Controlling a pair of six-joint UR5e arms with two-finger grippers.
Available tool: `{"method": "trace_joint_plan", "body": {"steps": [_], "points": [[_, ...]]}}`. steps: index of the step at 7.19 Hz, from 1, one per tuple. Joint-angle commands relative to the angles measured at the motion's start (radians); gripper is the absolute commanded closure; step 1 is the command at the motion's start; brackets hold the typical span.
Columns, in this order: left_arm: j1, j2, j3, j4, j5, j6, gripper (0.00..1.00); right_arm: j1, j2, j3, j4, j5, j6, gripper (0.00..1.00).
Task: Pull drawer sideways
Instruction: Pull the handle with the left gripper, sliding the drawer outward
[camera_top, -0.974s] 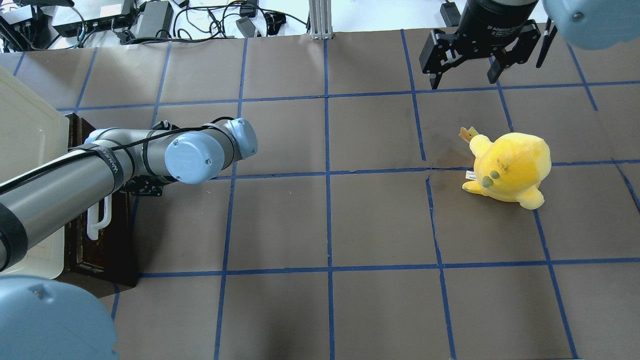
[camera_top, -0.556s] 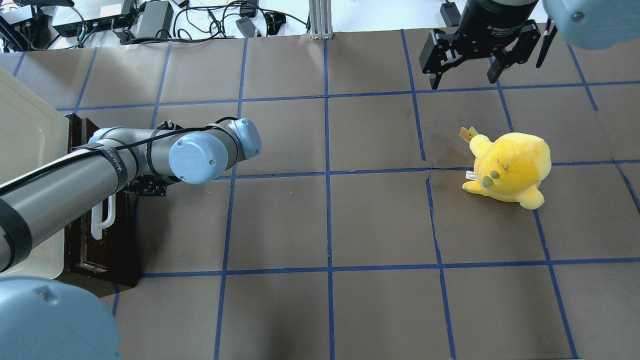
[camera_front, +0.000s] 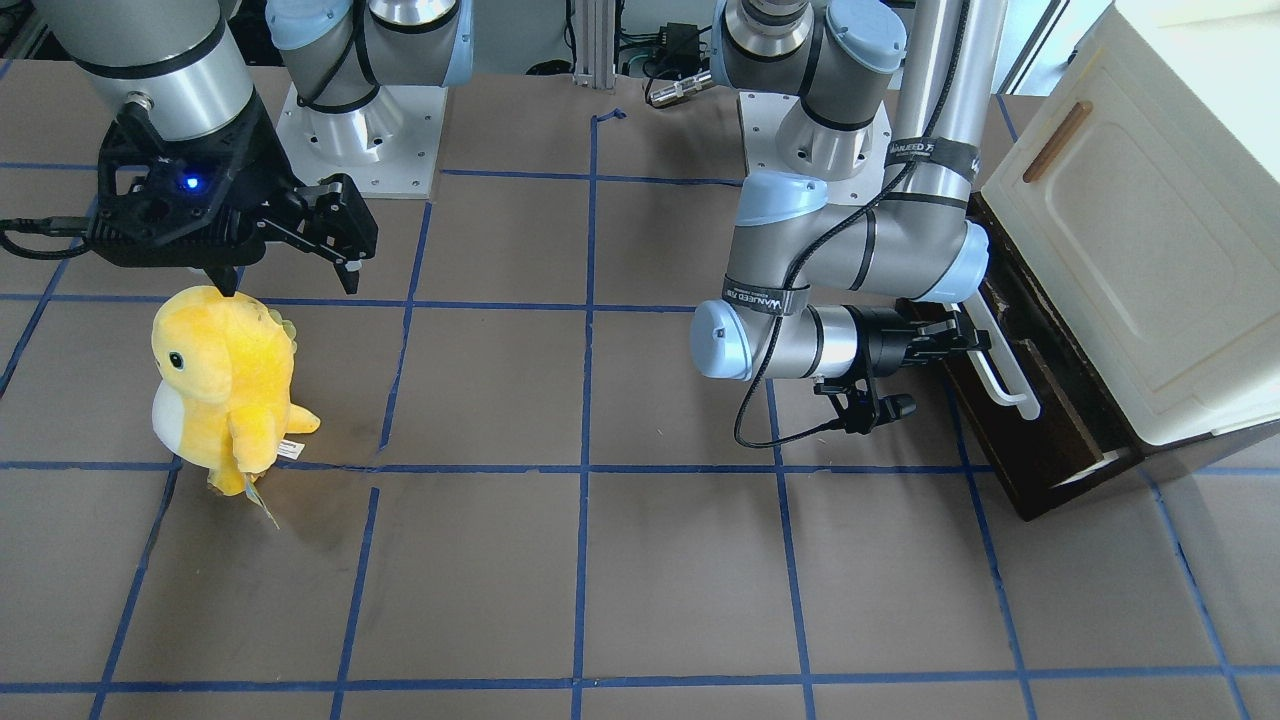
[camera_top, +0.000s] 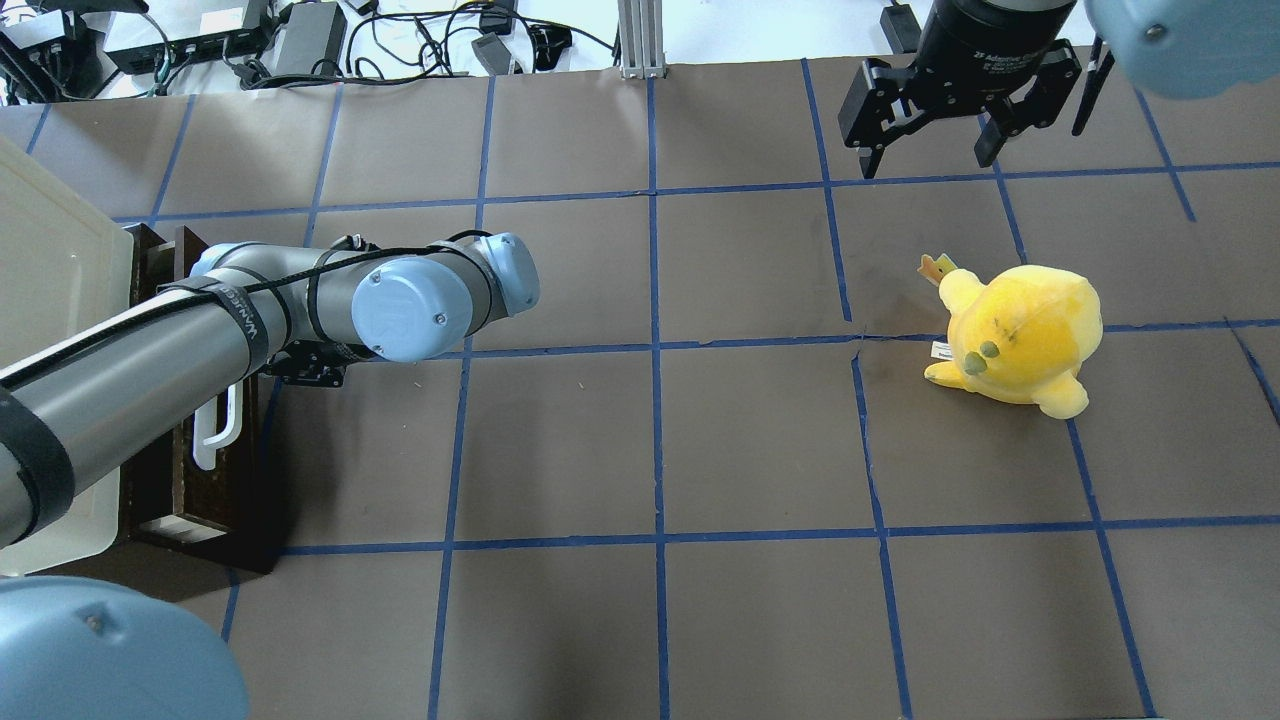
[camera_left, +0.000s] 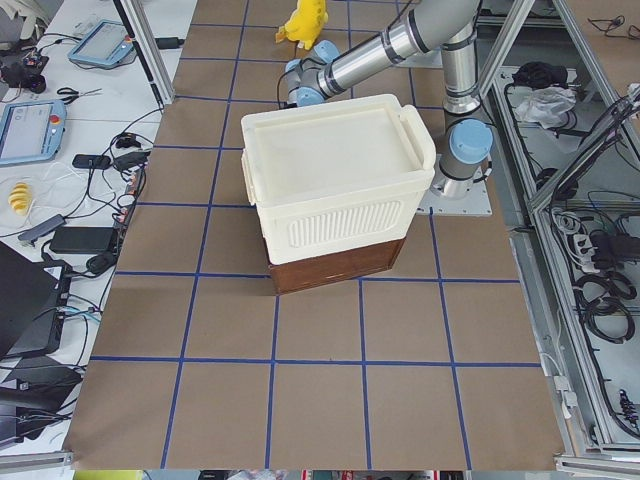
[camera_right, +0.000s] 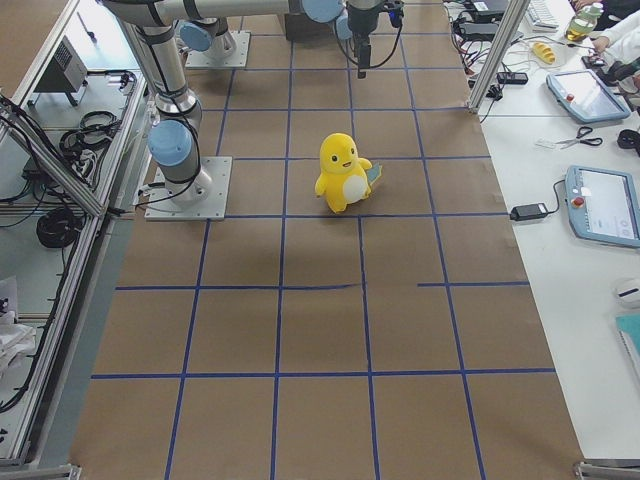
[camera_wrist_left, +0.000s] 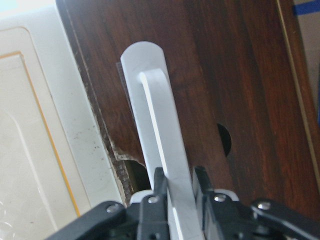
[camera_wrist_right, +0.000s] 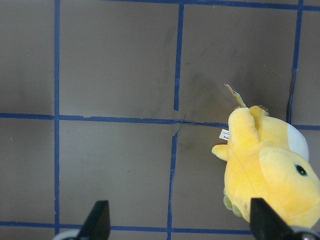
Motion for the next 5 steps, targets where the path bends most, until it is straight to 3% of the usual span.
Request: {"method": "trace_joint_plan", "body": {"steps": [1,5], "points": [[-0.012,-0.001,0.006,-0.007,-0.010,0.000,0.92,0.000,0.000,0.000,0.000,0.000,0.000,0.00],[-0.027,-0.009,0.021,-0.005,-0.031,0.000,0.91,0.000,0.000,0.000,0.000,0.000,0.000,0.00]]}}
